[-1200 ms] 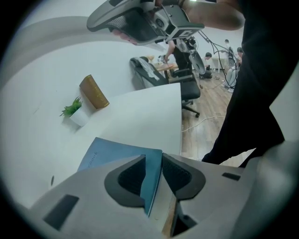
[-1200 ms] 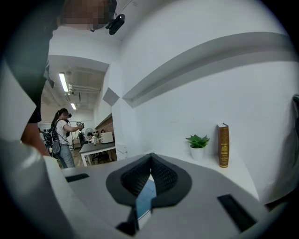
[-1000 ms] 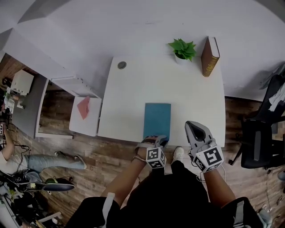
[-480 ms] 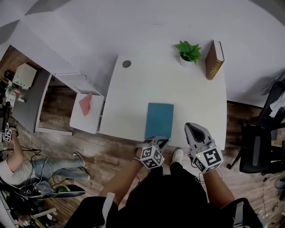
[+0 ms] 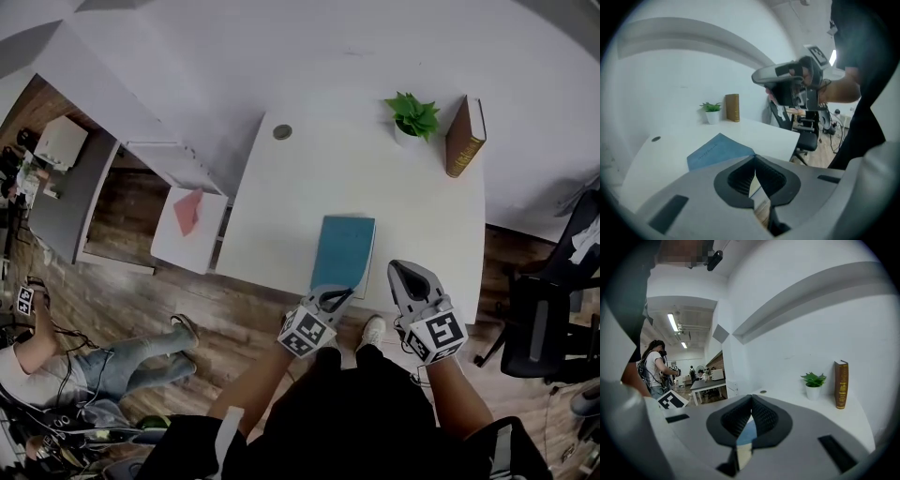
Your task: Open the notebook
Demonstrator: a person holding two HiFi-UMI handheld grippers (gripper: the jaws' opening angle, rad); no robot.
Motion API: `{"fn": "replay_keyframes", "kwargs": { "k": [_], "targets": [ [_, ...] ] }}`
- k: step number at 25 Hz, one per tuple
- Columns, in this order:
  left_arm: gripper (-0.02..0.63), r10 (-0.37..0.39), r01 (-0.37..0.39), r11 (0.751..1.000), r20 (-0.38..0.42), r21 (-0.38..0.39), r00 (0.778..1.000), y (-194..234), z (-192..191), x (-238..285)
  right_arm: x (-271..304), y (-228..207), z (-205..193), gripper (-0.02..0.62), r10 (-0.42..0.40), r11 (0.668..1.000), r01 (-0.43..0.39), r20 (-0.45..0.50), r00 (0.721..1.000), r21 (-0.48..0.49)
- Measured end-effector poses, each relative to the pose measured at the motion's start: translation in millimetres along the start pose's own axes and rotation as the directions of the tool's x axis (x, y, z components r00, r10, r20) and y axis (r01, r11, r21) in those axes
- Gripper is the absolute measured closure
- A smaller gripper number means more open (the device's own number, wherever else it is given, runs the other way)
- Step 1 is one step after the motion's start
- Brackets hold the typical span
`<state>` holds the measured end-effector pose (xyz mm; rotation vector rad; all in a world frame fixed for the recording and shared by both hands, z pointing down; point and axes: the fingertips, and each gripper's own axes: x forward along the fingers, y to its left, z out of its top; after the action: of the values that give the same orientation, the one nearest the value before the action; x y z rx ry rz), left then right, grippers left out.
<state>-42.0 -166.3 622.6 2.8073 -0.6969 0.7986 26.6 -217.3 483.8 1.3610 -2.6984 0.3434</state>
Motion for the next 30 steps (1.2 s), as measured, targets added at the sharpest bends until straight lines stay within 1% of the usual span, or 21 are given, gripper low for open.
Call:
{"fn": "replay_keyframes", "kwargs": {
  "k": [2, 3, 4, 5, 6, 8, 11, 12, 14, 16, 18, 20, 22, 23, 26, 27, 28, 29, 30],
  "targets": [
    [0.595, 0.008, 0.0, 0.995, 0.081, -0.102, 0.997, 9, 11, -12, 5, 3, 2, 0.594, 0.012, 1.0, -0.012, -0.004, 1.0, -0.004],
    [0.595, 0.009, 0.014, 0.985, 0.133, -0.171, 0.991, 14, 15, -19, 7, 5, 3, 0.594, 0.017, 1.0, -0.017, -0.005, 1.0, -0.005],
    [0.595, 0.01, 0.038, 0.968, 0.192, -0.248, 0.981, 19, 19, -27, 9, 8, 3, 0.594, 0.022, 1.0, -0.022, -0.006, 1.0, -0.007],
    [0.595, 0.018, 0.067, 0.944, 0.25, -0.324, 0.968, 25, 21, -35, 11, 10, 4, 0.594, 0.025, 1.0, -0.025, -0.006, 1.0, -0.01],
    [0.595, 0.031, 0.095, 0.915, 0.302, -0.392, 0.953, 31, 22, -43, 12, 13, 4, 0.594, 0.029, 1.0, -0.029, -0.005, 1.0, -0.012],
    [0.595, 0.071, 0.14, 0.855, 0.381, -0.5, 0.922, 42, 20, -58, 15, 17, 5, 0.594, 0.036, 0.999, -0.036, -0.002, 0.999, -0.019],
    [0.595, 0.156, 0.196, 0.761, 0.468, -0.618, 0.87, 57, 11, -78, 20, 21, 6, 0.594, 0.047, 0.999, -0.047, -0.002, 0.999, -0.028],
    [0.595, 0.191, 0.215, 0.725, 0.492, -0.654, 0.849, 63, 7, -85, 22, 22, 6, 0.594, 0.05, 0.998, -0.05, -0.003, 0.999, -0.029],
    [0.595, 0.277, 0.256, 0.64, 0.528, -0.724, 0.803, 74, -4, -99, 25, 24, 5, 0.594, 0.056, 0.998, -0.056, -0.004, 0.998, -0.028],
    [0.595, 0.369, 0.295, 0.553, 0.547, -0.779, 0.752, 87, -18, -113, 28, 26, 5, 0.594, 0.062, 0.998, -0.062, -0.006, 0.998, -0.029],
    [0.595, 0.452, 0.318, 0.481, 0.542, -0.817, 0.709, 99, -34, -127, 30, 28, 5, 0.594, 0.067, 0.997, -0.067, -0.009, 0.998, -0.031],
    [0.595, 0.516, 0.332, 0.43, 0.53, -0.84, 0.673, 110, -50, -138, 32, 30, 4, 0.594, 0.071, 0.997, -0.072, -0.011, 0.997, -0.032],
    [0.595, 0.566, 0.346, 0.391, 0.519, -0.853, 0.64, 120, -63, -148, 34, 33, 2, 0.594, 0.076, 0.997, -0.077, -0.015, 0.997, -0.031],
    [0.594, 0.588, 0.348, 0.371, 0.508, -0.861, 0.629, 125, -70, -151, 36, 34, 2, 0.594, 0.079, 0.996, -0.079, -0.018, 0.997, -0.03],
    [0.594, 0.637, 0.356, 0.303, 0.466, -0.884, 0.614, 138, -95, -156, 39, 37, 0, 0.594, 0.084, 0.996, -0.085, -0.025, 0.996, -0.03],
    [0.592, 0.649, 0.36, 0.286, 0.456, -0.888, 0.609, 142, -101, -156, 39, 37, -1, 0.594, 0.085, 0.996, -0.086, -0.027, 0.996, -0.032],
    [0.592, 0.659, 0.355, 0.277, 0.446, -0.893, 0.606, 146, -106, -155, 40, 37, -2, 0.594, 0.085, 0.996, -0.086, -0.03, 0.996, -0.034],
    [0.592, 0.668, 0.338, 0.268, 0.427, -0.902, 0.609, 150, -111, -155, 40, 36, -3, 0.594, 0.085, 0.996, -0.086, -0.033, 0.996, -0.036],
    [0.592, 0.678, 0.301, 0.252, 0.389, -0.92, 0.623, 152, -119, -154, 40, 35, -3, 0.594, 0.085, 0.996, -0.086, -0.035, 0.996, -0.038]
  ]
}}
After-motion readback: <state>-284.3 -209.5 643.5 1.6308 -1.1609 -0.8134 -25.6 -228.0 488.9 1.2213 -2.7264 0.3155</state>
